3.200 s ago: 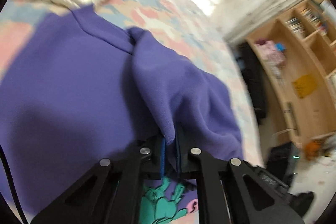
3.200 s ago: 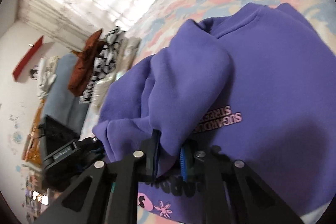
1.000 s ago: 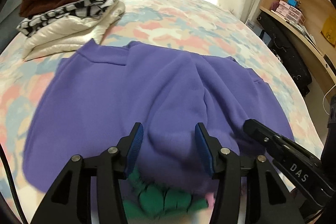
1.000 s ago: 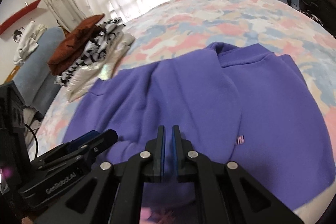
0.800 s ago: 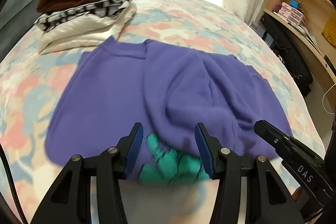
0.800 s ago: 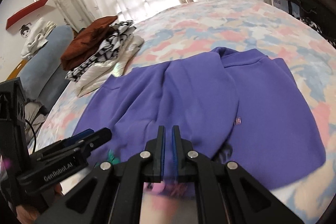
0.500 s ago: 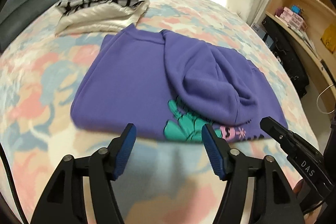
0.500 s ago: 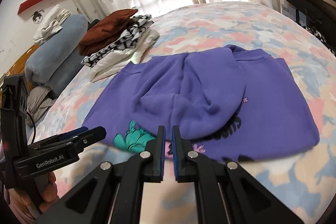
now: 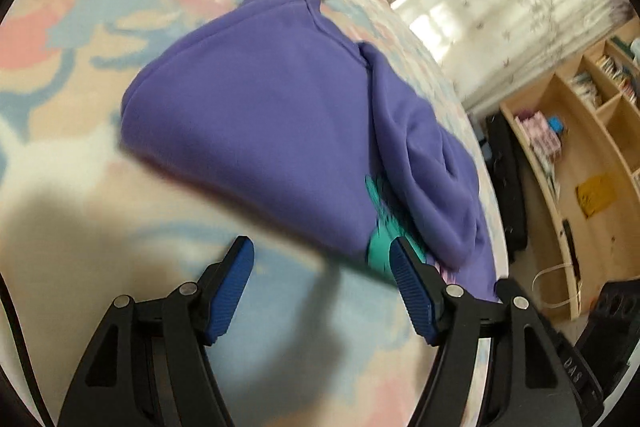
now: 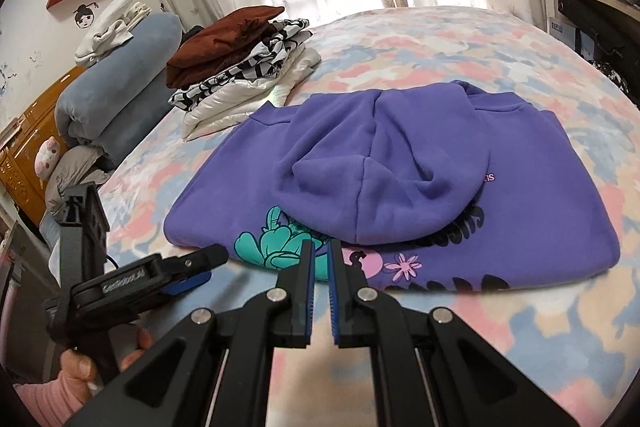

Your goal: Fold large clothes

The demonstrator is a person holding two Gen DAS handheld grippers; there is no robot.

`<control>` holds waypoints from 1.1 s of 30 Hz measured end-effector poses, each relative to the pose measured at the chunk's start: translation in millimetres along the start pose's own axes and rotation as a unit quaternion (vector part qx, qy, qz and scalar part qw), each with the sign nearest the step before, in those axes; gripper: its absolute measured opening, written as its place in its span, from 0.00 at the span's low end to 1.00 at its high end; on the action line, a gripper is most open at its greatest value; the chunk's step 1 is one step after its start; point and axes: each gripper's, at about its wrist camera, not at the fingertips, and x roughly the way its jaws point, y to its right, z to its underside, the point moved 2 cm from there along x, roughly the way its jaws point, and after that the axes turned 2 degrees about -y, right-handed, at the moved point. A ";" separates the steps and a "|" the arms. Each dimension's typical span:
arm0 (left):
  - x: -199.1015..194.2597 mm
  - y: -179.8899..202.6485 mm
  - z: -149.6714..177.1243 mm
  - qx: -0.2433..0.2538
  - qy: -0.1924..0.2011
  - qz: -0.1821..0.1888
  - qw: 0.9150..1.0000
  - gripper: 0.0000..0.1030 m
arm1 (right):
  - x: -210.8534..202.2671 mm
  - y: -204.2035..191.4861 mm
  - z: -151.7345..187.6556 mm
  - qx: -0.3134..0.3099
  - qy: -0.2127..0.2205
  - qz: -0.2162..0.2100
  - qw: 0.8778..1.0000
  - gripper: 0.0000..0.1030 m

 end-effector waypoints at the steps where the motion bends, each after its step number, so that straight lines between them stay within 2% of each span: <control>1: 3.3 -0.6 -1.7 -0.001 0.003 0.001 1.000 0.67 | 3.2 0.8 -1.3 0.000 0.000 0.001 1.000 0.05; 10: 42.2 -8.1 -49.3 -0.038 0.033 0.001 0.999 0.65 | 28.4 6.1 -23.5 -0.007 0.010 0.016 1.000 0.05; 12: 45.2 -8.0 -59.7 -0.036 0.046 -0.005 0.998 0.59 | 34.8 6.8 -32.5 -0.012 0.016 0.027 0.999 0.05; 16: 44.6 -6.4 -74.0 -0.028 0.077 -0.020 0.996 0.24 | 57.9 14.2 -52.5 -0.017 0.024 0.047 0.998 0.05; 17: 41.0 -4.4 -73.6 -0.020 0.083 -0.022 0.996 0.21 | 64.9 16.5 -54.2 -0.018 0.020 0.052 0.998 0.05; 19: 33.8 9.8 -72.6 0.020 0.104 -0.037 0.994 0.19 | 88.1 23.0 -52.6 -0.013 -0.008 0.057 0.998 0.05; 21: 27.8 31.9 -69.7 0.081 0.124 -0.068 0.987 0.17 | 104.3 28.4 -45.2 -0.001 -0.034 0.050 0.998 0.05; 25: 19.6 78.6 -65.8 0.178 0.159 -0.095 0.966 0.17 | 103.7 33.8 -41.6 0.010 -0.029 0.031 0.999 0.05; 29: 17.6 119.0 -62.7 0.241 0.171 -0.096 0.950 0.17 | 102.9 41.4 -39.7 0.029 -0.030 0.006 0.999 0.05; 33: 20.6 158.2 -57.8 0.282 0.168 -0.088 0.940 0.17 | 101.7 50.1 -38.5 0.054 -0.026 -0.021 0.998 0.05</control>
